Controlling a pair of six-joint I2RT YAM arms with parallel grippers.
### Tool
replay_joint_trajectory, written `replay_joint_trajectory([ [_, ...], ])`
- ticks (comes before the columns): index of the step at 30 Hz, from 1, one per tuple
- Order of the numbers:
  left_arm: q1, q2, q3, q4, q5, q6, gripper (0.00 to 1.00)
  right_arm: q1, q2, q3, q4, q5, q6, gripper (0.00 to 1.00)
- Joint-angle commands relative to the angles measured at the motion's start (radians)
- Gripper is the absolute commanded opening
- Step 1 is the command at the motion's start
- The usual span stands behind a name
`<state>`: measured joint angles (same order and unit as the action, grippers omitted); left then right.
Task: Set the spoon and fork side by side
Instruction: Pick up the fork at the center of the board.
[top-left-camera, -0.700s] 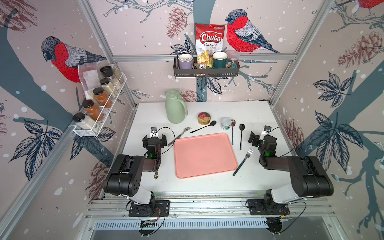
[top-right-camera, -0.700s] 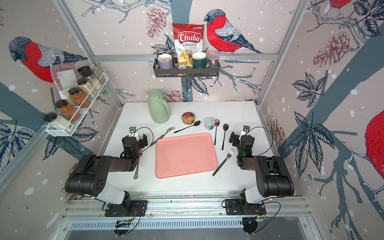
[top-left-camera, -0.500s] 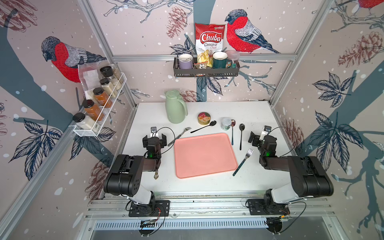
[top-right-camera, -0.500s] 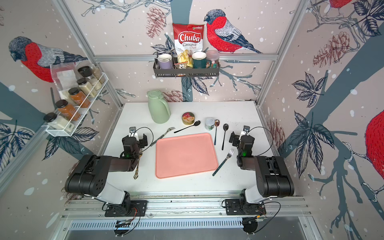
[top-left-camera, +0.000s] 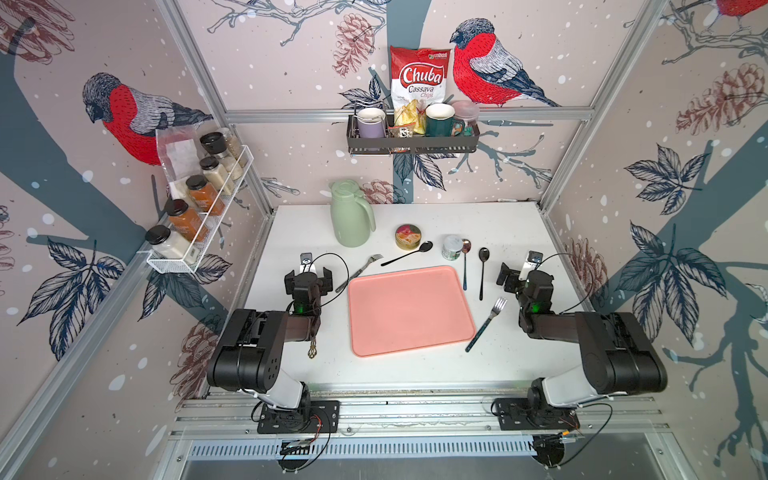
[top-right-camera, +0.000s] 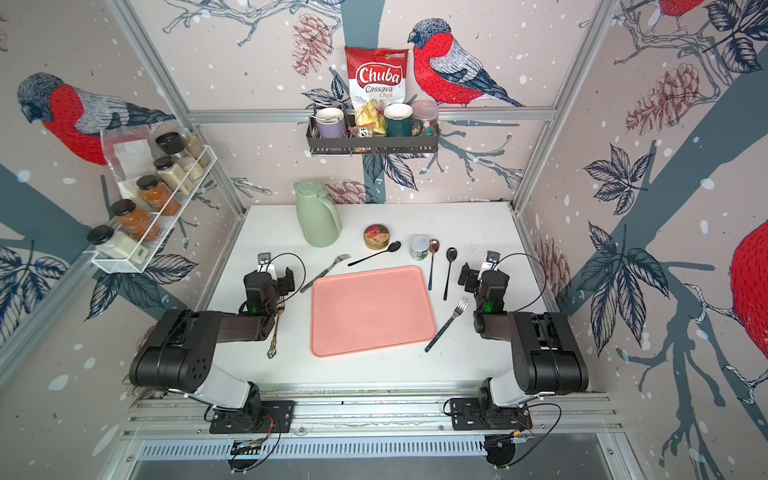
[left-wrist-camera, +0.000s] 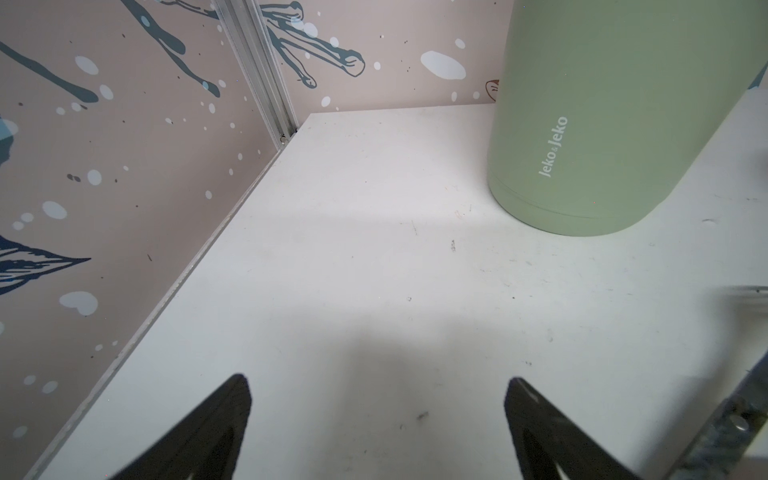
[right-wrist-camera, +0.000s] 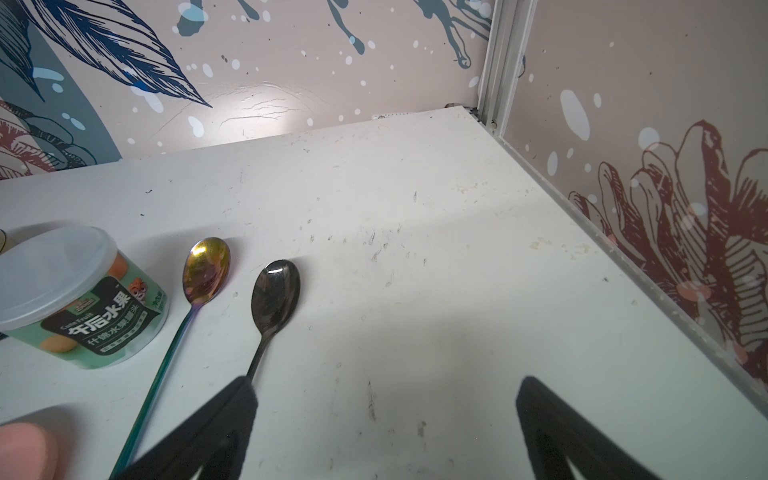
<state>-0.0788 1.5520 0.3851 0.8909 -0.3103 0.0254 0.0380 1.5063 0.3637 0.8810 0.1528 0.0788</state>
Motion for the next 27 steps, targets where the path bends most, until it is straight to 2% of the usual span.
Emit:
replay_joint_trajectory([
  [1, 0.003, -0.004, 0.003, 0.006, 0.004, -0.01, 0.96, 0.0, 0.0, 0.002, 0.003, 0.009, 0.006, 0.99],
  [5, 0.003, -0.033, -0.021, 0.03, -0.026, -0.02, 0.96, 0.005, -0.053, 0.02, -0.069, 0.021, -0.001, 0.99],
  [9, -0.007, -0.12, -0.013, -0.06, -0.075, -0.023, 0.96, 0.006, -0.175, 0.117, -0.339, 0.075, 0.04, 0.99],
  [12, -0.085, -0.219, 0.033, -0.221, -0.181, 0.025, 0.96, -0.011, -0.247, 0.26, -0.656, 0.123, 0.214, 0.99],
  [15, -0.165, -0.311, 0.078, -0.33, -0.266, 0.017, 0.96, -0.024, -0.286, 0.419, -0.91, 0.098, 0.353, 0.99],
  [18, -0.192, -0.406, 0.139, -0.492, -0.285, -0.1, 0.96, -0.025, -0.304, 0.537, -1.111, 0.018, 0.421, 0.99],
  [21, -0.193, -0.449, 0.293, -0.842, -0.317, -0.323, 0.96, -0.025, -0.37, 0.577, -1.207, -0.053, 0.461, 0.99],
  [23, -0.193, -0.451, 0.387, -0.988, -0.251, -0.41, 0.96, -0.024, -0.426, 0.591, -1.254, -0.109, 0.471, 0.99],
  [27, -0.204, -0.46, 0.454, -1.045, 0.025, -0.471, 0.96, -0.024, -0.5, 0.638, -1.404, -0.22, 0.485, 0.99],
])
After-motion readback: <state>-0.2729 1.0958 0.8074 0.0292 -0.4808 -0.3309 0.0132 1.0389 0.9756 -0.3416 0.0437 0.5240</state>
